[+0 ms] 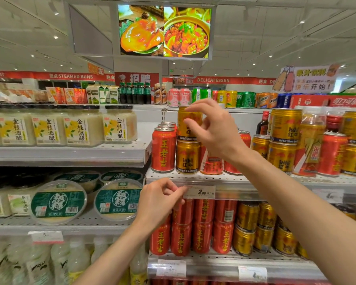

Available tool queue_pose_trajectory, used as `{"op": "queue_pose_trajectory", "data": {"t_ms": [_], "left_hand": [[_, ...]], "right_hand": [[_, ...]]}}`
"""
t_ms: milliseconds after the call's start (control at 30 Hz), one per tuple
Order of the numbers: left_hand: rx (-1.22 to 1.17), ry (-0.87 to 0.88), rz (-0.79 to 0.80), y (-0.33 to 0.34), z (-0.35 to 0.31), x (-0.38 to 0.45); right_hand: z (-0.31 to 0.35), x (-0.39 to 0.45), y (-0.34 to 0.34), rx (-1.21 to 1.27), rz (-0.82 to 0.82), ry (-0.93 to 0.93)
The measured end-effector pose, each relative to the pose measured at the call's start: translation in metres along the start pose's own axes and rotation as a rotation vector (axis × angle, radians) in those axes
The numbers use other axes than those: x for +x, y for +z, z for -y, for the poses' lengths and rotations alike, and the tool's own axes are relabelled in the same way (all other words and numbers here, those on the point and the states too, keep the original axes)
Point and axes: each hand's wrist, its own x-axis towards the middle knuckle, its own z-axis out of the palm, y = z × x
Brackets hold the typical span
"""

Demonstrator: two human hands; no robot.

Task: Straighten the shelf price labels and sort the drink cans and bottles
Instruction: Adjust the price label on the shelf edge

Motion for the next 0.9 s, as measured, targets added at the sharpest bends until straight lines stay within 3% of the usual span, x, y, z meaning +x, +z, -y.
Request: {"op": "queue_pose_trajectory", "data": {"t_ms": [100, 267, 767, 900], "left_hand": [[-0.003, -0.004, 0.010, -0.001, -0.001, 0.001], [0.007, -0.005, 0.029, -0.003, -0.001, 0.001], [-0.013, -0.002, -0.003, 0.000, -0.001, 0.000], [-0.020, -0.015, -0.010, 0.003, -0.002, 0.000]], "right_hand": [[-0.004, 0.006, -0.008, -0.010, -0.012, 0.088], [-0.009, 0.009, -0.011, 0.045, 0.135, 0.266], [-0.010, 0.007, -0.005, 0.040, 0.104, 0.252], [-0.016, 0.002, -0.012, 0.058, 0.033, 0.260]]}}
